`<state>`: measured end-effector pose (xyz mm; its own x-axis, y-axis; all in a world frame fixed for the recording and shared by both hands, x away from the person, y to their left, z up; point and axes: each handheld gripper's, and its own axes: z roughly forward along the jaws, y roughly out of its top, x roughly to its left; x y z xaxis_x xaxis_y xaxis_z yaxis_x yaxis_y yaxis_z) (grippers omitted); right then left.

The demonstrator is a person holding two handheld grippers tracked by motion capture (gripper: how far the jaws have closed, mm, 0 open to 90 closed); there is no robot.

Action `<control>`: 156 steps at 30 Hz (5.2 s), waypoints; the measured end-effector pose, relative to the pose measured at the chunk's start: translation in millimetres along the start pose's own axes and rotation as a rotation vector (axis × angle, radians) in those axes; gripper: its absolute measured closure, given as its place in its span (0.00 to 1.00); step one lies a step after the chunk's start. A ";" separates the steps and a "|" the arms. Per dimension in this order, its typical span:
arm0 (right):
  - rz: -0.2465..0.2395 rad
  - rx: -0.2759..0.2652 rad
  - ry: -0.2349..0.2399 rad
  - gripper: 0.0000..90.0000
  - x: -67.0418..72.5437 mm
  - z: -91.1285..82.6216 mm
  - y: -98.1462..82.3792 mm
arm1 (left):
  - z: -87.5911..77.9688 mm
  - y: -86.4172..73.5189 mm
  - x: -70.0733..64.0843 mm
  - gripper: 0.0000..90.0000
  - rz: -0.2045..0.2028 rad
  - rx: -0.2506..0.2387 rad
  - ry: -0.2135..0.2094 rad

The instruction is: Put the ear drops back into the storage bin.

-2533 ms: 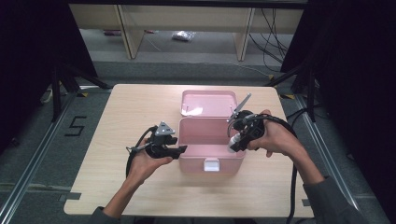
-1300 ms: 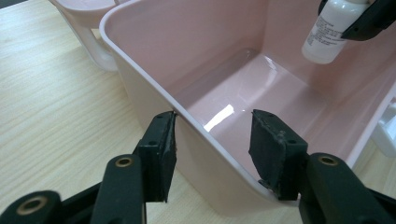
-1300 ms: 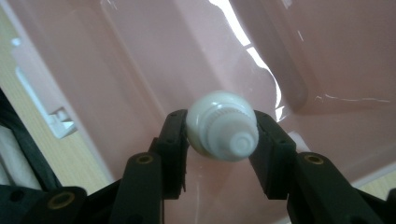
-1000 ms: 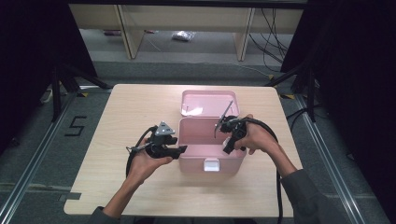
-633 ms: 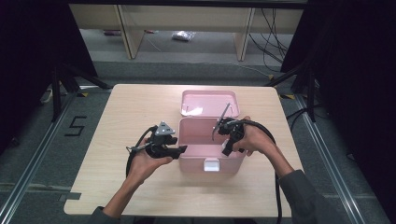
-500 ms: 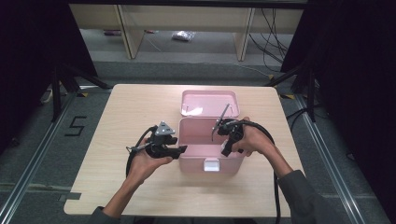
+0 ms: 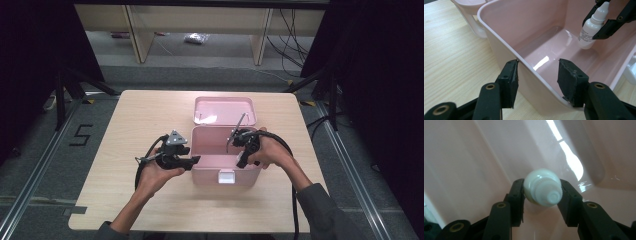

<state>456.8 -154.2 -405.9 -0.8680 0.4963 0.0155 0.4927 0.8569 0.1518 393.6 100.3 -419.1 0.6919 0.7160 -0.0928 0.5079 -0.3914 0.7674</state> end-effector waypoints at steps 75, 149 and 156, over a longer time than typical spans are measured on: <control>0.303 -0.491 -0.059 0.38 -44.6 -59.9 -42.2 | 20.3 41.0 43.0 0.44 -0.060 -0.004 0.090; 0.611 -0.596 -0.171 0.51 -131.6 -26.4 -24.4 | 51.4 58.1 44.0 0.87 0.058 0.044 0.034; 0.616 -0.588 -0.173 0.51 -135.6 -25.7 -20.4 | 51.2 58.0 43.0 0.87 0.062 0.044 0.028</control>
<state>562.9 -242.6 -385.7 -0.4124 0.9031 0.1195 0.7179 0.2414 0.6529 479.1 78.8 -411.1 0.7082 0.7055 -0.0277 0.4872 -0.4599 0.7424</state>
